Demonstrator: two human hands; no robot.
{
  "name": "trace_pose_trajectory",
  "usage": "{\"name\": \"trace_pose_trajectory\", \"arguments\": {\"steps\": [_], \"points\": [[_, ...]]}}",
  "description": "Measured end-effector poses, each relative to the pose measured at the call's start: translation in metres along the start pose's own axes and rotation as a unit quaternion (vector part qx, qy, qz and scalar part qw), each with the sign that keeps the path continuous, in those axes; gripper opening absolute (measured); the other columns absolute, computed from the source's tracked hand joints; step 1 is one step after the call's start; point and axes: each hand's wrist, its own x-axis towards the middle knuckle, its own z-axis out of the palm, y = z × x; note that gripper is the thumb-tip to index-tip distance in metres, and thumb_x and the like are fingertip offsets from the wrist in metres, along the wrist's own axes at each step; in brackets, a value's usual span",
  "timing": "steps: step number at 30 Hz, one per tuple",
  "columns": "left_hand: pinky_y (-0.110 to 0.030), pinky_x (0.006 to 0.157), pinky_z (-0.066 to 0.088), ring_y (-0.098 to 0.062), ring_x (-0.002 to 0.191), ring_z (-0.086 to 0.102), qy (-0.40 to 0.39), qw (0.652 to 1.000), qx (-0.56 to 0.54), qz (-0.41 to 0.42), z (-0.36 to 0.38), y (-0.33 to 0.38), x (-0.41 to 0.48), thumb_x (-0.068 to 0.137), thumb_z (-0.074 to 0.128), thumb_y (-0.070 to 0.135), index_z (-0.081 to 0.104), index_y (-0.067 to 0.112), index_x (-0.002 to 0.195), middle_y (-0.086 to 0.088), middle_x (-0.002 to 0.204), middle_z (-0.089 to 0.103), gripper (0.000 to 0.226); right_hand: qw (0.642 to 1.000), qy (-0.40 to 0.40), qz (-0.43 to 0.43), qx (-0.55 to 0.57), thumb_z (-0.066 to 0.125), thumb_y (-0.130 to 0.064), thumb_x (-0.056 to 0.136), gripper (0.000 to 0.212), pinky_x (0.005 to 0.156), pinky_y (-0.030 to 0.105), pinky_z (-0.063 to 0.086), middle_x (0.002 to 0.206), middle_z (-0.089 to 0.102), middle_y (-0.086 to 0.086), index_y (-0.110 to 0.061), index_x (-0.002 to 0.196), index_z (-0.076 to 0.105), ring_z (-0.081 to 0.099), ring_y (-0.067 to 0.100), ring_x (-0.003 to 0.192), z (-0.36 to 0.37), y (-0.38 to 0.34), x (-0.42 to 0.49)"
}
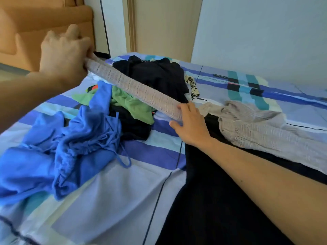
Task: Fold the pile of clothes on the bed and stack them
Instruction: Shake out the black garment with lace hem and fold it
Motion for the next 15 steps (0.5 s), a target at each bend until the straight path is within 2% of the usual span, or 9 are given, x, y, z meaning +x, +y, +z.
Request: {"name": "trace_pose_trajectory", "arguments": {"steps": [2, 4, 6, 8, 9, 11, 13, 15], "points": [[-0.053, 0.081, 0.03, -0.044, 0.09, 0.05, -0.047, 0.996, 0.064, 0.036, 0.02, -0.019, -0.019, 0.061, 0.074, -0.008, 0.065, 0.003, 0.095, -0.023, 0.104, 0.048, 0.037, 0.993, -0.111, 0.034, -0.002, 0.057, -0.054, 0.092, 0.068, 0.109, 0.048, 0.034, 0.146, 0.04, 0.007, -0.02, 0.147, 0.038, 0.04, 0.031, 0.134, 0.01, 0.003, -0.005], [-0.052, 0.081, 0.036, -0.041, 0.096, 0.049, -0.13, 0.987, 0.087, 0.032, 0.047, -0.035, -0.047, 0.057, 0.078, -0.005, 0.067, 0.005, 0.097, -0.021, 0.103, 0.048, 0.043, 0.969, -0.242, 0.036, -0.037, 0.048, -0.064, 0.094, 0.077, 0.12, 0.051, 0.016, 0.163, 0.024, 0.006, -0.024, 0.156, 0.028, 0.022, 0.03, 0.149, 0.02, 0.004, -0.014], [-0.05, 0.078, 0.042, -0.039, 0.098, 0.051, -0.248, 0.968, 0.041, -0.016, 0.068, -0.044, -0.072, 0.067, 0.076, 0.001, 0.064, 0.009, 0.101, -0.016, 0.106, 0.048, 0.037, 0.959, -0.277, 0.026, -0.051, 0.046, -0.069, 0.092, 0.081, 0.122, 0.051, 0.004, 0.167, 0.012, 0.003, -0.026, 0.158, 0.024, 0.01, 0.025, 0.154, 0.023, 0.007, -0.02], [-0.054, 0.076, 0.05, -0.04, 0.091, 0.056, -0.314, 0.946, -0.053, -0.066, 0.078, -0.052, -0.088, 0.074, 0.073, 0.003, 0.059, 0.01, 0.096, -0.011, 0.1, 0.046, 0.026, 0.963, -0.267, 0.024, -0.017, 0.046, -0.069, 0.092, 0.082, 0.122, 0.049, 0.004, 0.167, 0.014, 0.001, -0.026, 0.158, 0.024, 0.012, 0.023, 0.154, 0.018, 0.009, -0.02], [-0.055, 0.072, 0.051, -0.04, 0.085, 0.057, -0.307, 0.945, -0.082, -0.08, 0.08, -0.055, -0.091, 0.074, 0.071, 0.0, 0.058, 0.01, 0.09, -0.009, 0.095, 0.046, 0.023, 0.966, -0.259, 0.024, -0.001, 0.047, -0.068, 0.092, 0.083, 0.123, 0.049, 0.005, 0.166, 0.018, 0.001, -0.024, 0.158, 0.024, 0.015, 0.023, 0.153, 0.015, 0.009, -0.019], [-0.055, 0.063, 0.051, -0.038, 0.078, 0.055, -0.23, 0.965, -0.088, -0.093, 0.074, -0.057, -0.088, 0.068, 0.066, -0.01, 0.055, 0.01, 0.079, -0.007, 0.086, 0.045, 0.025, 0.974, -0.223, 0.016, 0.022, 0.053, -0.063, 0.093, 0.083, 0.122, 0.051, 0.01, 0.164, 0.026, 0.003, -0.02, 0.157, 0.023, 0.023, 0.023, 0.151, 0.009, 0.007, -0.018], [-0.053, 0.064, 0.048, -0.04, 0.084, 0.053, -0.136, 0.981, -0.099, -0.095, 0.058, -0.045, -0.07, 0.066, 0.062, -0.014, 0.058, 0.008, 0.079, -0.01, 0.087, 0.047, 0.026, 0.984, -0.156, 0.004, 0.086, 0.061, -0.055, 0.092, 0.082, 0.12, 0.049, 0.02, 0.16, 0.032, 0.004, -0.018, 0.156, 0.024, 0.031, 0.023, 0.147, 0.001, 0.0, -0.014], [-0.051, 0.066, 0.045, -0.041, 0.094, 0.051, -0.063, 0.989, -0.121, -0.048, 0.034, -0.017, -0.042, 0.071, 0.058, -0.009, 0.06, 0.006, 0.085, -0.014, 0.093, 0.049, 0.021, 0.974, -0.093, 0.005, 0.207, 0.07, -0.048, 0.088, 0.084, 0.113, 0.036, 0.034, 0.154, 0.037, 0.003, -0.021, 0.155, 0.027, 0.04, 0.018, 0.139, -0.012, -0.021, -0.006]]}}
